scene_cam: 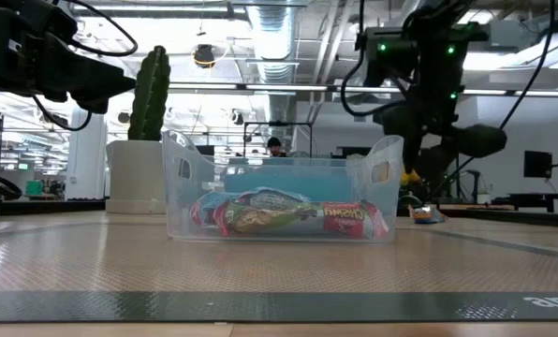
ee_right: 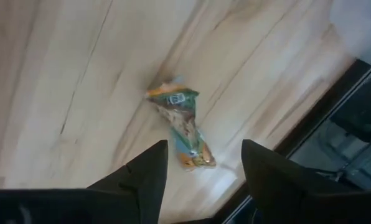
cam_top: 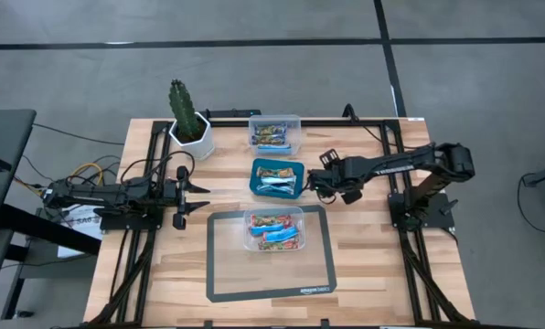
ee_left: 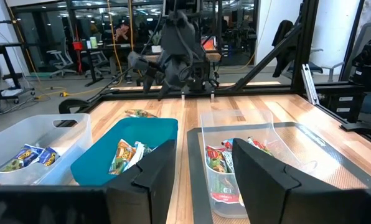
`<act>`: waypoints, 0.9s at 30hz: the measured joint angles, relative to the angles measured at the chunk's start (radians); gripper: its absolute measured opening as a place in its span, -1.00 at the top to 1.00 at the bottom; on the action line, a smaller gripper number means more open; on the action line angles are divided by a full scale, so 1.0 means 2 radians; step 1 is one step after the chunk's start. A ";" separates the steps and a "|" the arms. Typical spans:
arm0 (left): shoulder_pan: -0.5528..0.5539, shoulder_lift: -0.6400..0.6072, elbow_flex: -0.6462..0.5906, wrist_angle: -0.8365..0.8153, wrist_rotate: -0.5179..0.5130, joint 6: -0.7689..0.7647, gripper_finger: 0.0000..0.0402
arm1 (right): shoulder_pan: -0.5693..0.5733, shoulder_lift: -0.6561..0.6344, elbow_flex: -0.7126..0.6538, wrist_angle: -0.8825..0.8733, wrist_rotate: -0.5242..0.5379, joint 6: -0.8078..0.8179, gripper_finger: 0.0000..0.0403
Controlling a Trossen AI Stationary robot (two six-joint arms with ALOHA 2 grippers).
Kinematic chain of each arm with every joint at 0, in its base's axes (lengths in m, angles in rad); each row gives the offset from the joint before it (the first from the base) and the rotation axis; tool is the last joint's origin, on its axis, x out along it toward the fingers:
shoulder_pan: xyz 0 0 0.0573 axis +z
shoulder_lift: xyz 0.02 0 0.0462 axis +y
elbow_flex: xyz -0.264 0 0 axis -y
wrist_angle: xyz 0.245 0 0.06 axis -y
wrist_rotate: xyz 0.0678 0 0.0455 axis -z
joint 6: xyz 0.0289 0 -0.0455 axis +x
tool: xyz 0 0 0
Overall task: Pick and place Granola Bars by type
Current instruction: Put the yellow granola bar into the blue bin
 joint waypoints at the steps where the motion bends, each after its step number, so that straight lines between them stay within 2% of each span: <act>1: 0.000 0.000 0.000 0.000 0.000 0.000 0.24 | -0.002 0.004 0.000 0.001 0.000 -0.005 0.01; 10: 0.000 0.000 0.000 0.000 0.000 0.000 0.24 | -0.034 0.052 0.000 0.010 -0.016 -0.013 -0.10; 27: 0.000 0.000 0.000 0.000 0.000 0.000 0.24 | -0.083 0.107 0.000 0.017 -0.028 -0.062 -0.02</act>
